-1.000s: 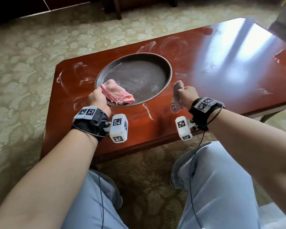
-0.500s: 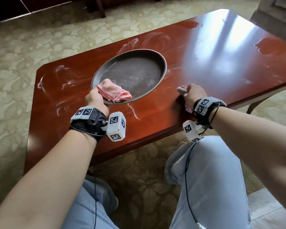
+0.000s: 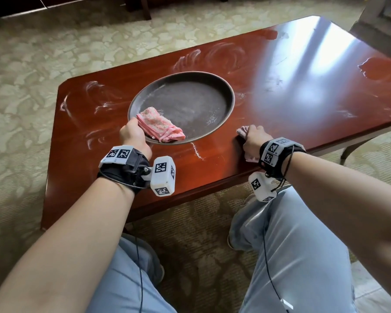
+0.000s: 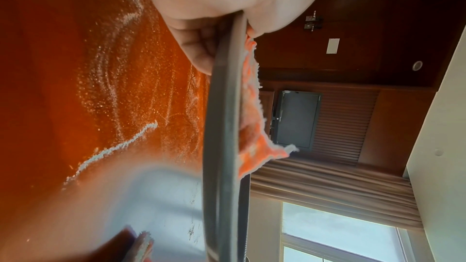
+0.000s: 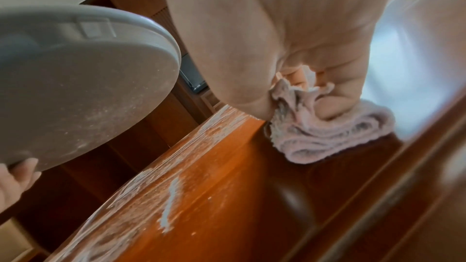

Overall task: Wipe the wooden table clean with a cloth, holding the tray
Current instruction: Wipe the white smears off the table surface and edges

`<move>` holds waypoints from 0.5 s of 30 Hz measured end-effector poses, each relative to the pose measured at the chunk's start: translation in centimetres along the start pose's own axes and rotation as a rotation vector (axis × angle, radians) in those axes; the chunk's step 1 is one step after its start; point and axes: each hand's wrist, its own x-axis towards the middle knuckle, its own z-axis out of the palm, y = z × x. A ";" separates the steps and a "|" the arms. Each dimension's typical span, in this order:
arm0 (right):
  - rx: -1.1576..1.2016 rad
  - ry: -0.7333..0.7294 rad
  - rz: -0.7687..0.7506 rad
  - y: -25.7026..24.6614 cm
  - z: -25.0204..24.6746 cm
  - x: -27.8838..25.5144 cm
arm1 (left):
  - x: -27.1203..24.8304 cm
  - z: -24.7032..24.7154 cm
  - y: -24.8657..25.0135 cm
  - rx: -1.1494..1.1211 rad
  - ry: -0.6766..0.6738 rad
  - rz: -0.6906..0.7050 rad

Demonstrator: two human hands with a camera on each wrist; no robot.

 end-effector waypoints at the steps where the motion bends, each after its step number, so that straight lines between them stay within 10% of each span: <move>1: -0.003 -0.017 -0.007 -0.6 0.3 -0.3 | 0.0 -0.3 0.1 -0.010 0.002 0.001; 15: 0.103 -0.071 -0.229 -9.4 5.5 -2.6 | 1.9 -6.4 1.9 -0.031 0.056 0.018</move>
